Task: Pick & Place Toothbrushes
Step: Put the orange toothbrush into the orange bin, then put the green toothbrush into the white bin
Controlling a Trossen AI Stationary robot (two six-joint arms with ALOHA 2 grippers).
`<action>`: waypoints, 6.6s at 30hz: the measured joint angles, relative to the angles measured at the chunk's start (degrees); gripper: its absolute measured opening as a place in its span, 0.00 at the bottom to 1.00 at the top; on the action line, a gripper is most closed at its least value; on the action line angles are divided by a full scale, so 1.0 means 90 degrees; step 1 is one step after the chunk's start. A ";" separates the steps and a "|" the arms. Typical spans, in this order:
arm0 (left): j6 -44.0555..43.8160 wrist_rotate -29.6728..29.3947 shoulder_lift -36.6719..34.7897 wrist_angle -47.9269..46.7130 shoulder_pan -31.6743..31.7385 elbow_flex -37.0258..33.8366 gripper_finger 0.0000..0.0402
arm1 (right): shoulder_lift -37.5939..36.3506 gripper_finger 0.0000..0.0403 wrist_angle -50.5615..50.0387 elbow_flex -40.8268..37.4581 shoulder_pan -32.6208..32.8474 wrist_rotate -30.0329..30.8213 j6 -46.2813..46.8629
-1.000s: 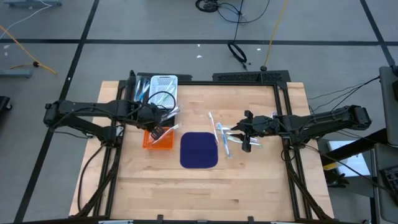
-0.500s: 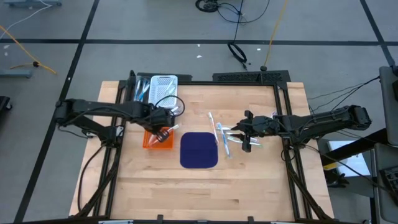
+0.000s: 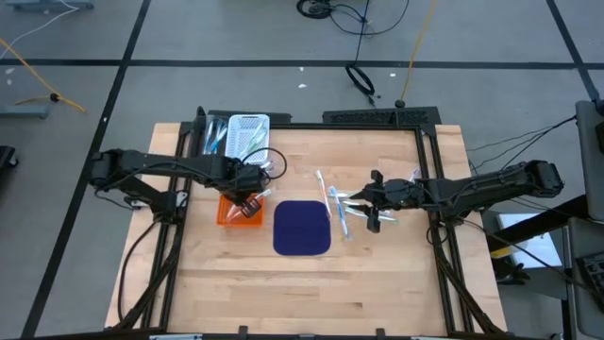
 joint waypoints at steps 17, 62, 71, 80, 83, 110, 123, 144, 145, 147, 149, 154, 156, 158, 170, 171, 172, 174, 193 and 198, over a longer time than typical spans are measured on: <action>0.0175 0.0004 0.0002 0.0241 0.0000 0.0000 0.37 | -0.0002 0.28 0.0019 0.0000 -0.0002 -0.0002 0.0000; 0.2965 0.0441 -0.0056 0.5739 -0.0056 0.0000 0.41 | 0.0391 0.25 -0.3839 -0.0159 0.0342 -0.0379 0.2550; 0.2975 0.0436 -0.0056 0.5744 -0.0056 0.0000 0.41 | 0.0780 0.23 -0.3835 -0.0228 0.0342 -0.0348 0.2535; 0.2975 0.0274 -0.0056 0.5744 -0.0056 0.0000 0.41 | 0.0850 0.04 -0.3835 -0.0228 0.0342 -0.0336 0.2476; 0.2975 0.0274 -0.0056 0.5743 -0.0056 -0.0001 0.41 | 0.0768 0.04 -0.3836 -0.0234 0.0342 -0.0397 0.2471; 0.3167 0.0344 0.0307 0.7728 -0.0056 -0.0023 0.41 | -0.0323 0.04 -0.0167 0.0544 0.0345 0.1155 0.0646; 0.3427 0.0392 0.1688 1.0949 -0.0267 -0.0010 0.41 | -0.0179 0.04 0.1035 0.0549 0.0345 0.1500 0.0091; 0.3528 0.0350 0.1909 1.1674 -0.0291 -0.0007 0.03 | -0.0061 0.04 0.1090 0.0546 0.0345 0.1476 0.0024; 0.3502 0.0348 0.1908 1.1671 -0.0291 -0.0007 0.03 | -0.0061 0.04 0.1091 0.0546 0.0345 0.1465 0.0024; 0.3423 0.0329 0.1908 1.1609 -0.0294 -0.0005 0.03 | -0.0061 0.05 0.1071 0.0544 0.0345 0.1465 0.0005; 0.3385 0.0332 0.1908 1.1555 -0.0294 -0.0002 0.02 | -0.0061 0.08 0.1062 0.0542 0.0345 0.1469 -0.0003; 0.3286 0.0330 0.1904 1.1425 -0.0294 0.0000 0.01 | -0.0061 0.17 0.1066 0.0542 0.0345 0.1477 -0.0002; 0.3283 0.0332 0.1905 1.1386 -0.0296 0.0000 0.01 | -0.0061 0.20 0.1068 0.0542 0.0345 0.1477 -0.0002; 0.3283 0.0332 0.1904 1.1351 -0.0296 0.0000 0.01 | -0.0061 0.23 0.1066 0.0542 0.0344 0.1477 -0.0002; 0.3446 -0.0768 0.0368 0.8419 -0.0054 -0.0002 0.01 | -0.0063 0.39 0.0496 0.0542 0.0340 0.1496 0.0231; 0.3443 -0.1018 0.0180 0.8087 -0.0023 -0.0002 0.01 | -0.0063 0.39 0.0492 0.0542 0.0340 0.1496 0.0233; 0.3441 -0.1274 -0.0017 0.7725 0.0013 0.0000 0.01 | -0.0063 0.39 0.0495 0.0542 0.0340 0.1496 0.0233; 0.3377 -0.1954 -0.0341 0.6978 0.0107 0.0000 0.01 | -0.0063 0.39 0.0490 0.0542 0.0340 0.1491 0.0233; 0.2575 -0.2466 -0.0911 0.3969 0.2725 -0.0002 0.01 | -0.0066 0.38 0.0492 0.0542 0.0342 0.1474 0.0234; 0.2571 -0.2220 -0.0669 0.3371 0.3240 -0.0007 0.01 | -0.0066 0.38 0.0492 0.0542 0.0342 0.1474 0.0219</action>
